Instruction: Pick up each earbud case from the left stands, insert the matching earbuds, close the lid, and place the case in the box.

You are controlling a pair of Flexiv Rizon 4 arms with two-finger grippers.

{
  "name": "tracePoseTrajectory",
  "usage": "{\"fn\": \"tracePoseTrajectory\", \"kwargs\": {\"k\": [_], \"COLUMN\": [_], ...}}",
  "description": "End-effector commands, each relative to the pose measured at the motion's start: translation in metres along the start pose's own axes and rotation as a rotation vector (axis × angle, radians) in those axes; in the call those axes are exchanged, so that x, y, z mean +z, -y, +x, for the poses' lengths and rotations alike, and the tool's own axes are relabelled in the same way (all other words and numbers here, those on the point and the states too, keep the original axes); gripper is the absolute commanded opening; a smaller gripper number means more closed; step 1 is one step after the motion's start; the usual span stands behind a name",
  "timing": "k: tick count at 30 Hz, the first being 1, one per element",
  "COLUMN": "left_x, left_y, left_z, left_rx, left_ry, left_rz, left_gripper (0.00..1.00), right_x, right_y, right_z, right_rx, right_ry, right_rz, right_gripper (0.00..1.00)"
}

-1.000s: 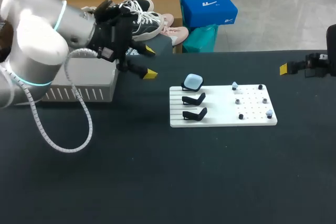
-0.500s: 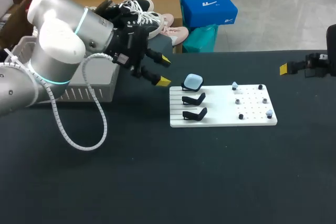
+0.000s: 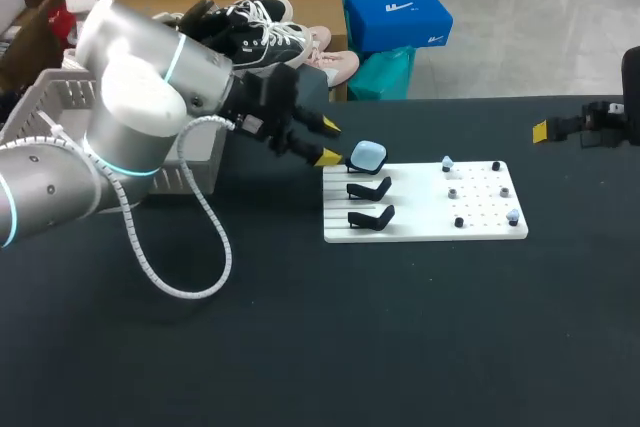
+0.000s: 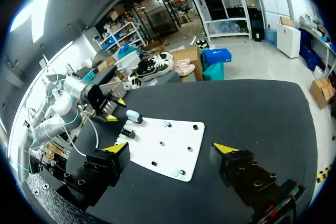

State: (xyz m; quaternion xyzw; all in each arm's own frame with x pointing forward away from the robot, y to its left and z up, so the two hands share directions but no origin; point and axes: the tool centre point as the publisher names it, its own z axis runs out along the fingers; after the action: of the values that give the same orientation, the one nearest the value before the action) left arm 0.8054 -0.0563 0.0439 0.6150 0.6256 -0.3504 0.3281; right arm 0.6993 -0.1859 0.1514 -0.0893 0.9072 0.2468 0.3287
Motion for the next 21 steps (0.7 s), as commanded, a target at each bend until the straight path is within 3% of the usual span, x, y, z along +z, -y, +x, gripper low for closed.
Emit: {"fn": "tracePoseTrajectory", "kwargs": {"k": [1, 4, 18, 21], "left_x": [0.005, 0.008, 0.016, 0.020], "left_y": [0.000, -0.002, 0.000, 0.000], "left_z": [0.003, 0.003, 0.001, 0.002], "left_rx": [0.000, -0.005, -0.002, -0.001], "left_ry": [0.003, 0.012, 0.026, 0.029], "left_rz": [-0.006, -0.023, -0.017, -0.018], "left_gripper": [0.57, 0.47, 0.49, 0.53], "right_x": [0.001, 0.001, 0.001, 0.001], "right_y": [0.001, 0.001, 0.001, 0.001], "right_z": [0.000, 0.000, 0.000, 0.000], "right_rx": [-0.002, -0.002, -0.002, -0.002], "right_ry": [0.000, 0.000, 0.000, 0.000], "right_rz": [-0.003, -0.003, -0.003, -0.003], "right_gripper": [1.00, 1.00, 1.00, 1.00]}}
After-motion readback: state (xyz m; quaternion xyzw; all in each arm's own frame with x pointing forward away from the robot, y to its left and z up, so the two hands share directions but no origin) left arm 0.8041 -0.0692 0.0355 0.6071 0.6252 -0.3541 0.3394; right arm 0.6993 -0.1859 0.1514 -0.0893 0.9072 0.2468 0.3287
